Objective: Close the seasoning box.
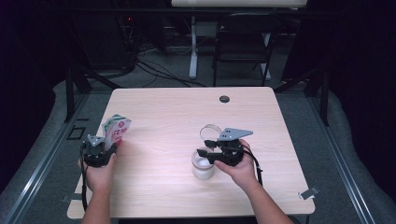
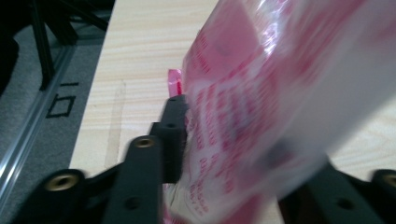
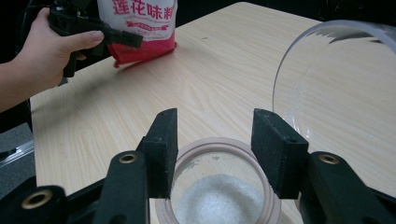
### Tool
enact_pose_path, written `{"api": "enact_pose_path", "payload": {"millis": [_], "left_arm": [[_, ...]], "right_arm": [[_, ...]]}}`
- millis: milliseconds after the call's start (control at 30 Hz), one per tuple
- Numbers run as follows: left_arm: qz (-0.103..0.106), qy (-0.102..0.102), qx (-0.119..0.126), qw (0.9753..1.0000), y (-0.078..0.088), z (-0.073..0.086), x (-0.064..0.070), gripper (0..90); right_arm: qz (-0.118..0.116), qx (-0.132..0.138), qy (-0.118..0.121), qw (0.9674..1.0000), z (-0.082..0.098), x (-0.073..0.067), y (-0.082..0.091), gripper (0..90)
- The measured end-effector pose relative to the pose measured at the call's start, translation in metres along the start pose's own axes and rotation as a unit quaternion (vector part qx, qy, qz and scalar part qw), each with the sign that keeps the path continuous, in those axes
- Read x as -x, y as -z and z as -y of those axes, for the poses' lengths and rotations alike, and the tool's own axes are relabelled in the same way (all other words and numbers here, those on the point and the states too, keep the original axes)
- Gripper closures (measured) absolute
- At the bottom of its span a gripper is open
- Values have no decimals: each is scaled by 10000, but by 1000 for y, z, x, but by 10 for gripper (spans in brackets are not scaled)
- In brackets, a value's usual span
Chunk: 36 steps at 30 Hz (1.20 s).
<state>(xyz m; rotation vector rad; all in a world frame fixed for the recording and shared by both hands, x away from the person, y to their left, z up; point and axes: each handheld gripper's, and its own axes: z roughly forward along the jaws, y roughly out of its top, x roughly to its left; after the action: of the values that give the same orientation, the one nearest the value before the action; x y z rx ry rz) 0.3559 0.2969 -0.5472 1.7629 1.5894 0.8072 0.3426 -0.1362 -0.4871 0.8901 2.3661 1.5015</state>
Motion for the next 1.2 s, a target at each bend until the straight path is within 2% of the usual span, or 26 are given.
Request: {"api": "enact_pose_path", "payload": {"millis": [67, 200, 500, 633, 933, 1067, 1200], "left_arm": [[-24, -10, 158, 9999, 2, 0, 2, 533], [-20, -113, 335, 9994, 6, -1, 6, 462], [97, -95, 418, 9990, 8, -2, 9, 437], [175, -158, 449, 9987, 11, -3, 14, 437], [492, -547, 399, 9965, 11, -5, 33, 436], [632, -773, 391, 9942, 12, -6, 46, 436], [784, -1032, 347, 9910, 12, -6, 60, 436]], "right_arm": [[7, -9, 5, 10000, 0, 0, 0, 513], [25, -21, 6, 10000, 1, -1, -1, 511], [57, -46, 45, 10000, 1, -1, -1, 504], [69, -47, 51, 10000, 1, -1, -2, 499], [89, -53, 48, 9999, 1, -1, -2, 495], [97, -61, 54, 9999, 1, -1, -2, 495], [108, -72, 39, 9999, 2, 0, -3, 494]]}}
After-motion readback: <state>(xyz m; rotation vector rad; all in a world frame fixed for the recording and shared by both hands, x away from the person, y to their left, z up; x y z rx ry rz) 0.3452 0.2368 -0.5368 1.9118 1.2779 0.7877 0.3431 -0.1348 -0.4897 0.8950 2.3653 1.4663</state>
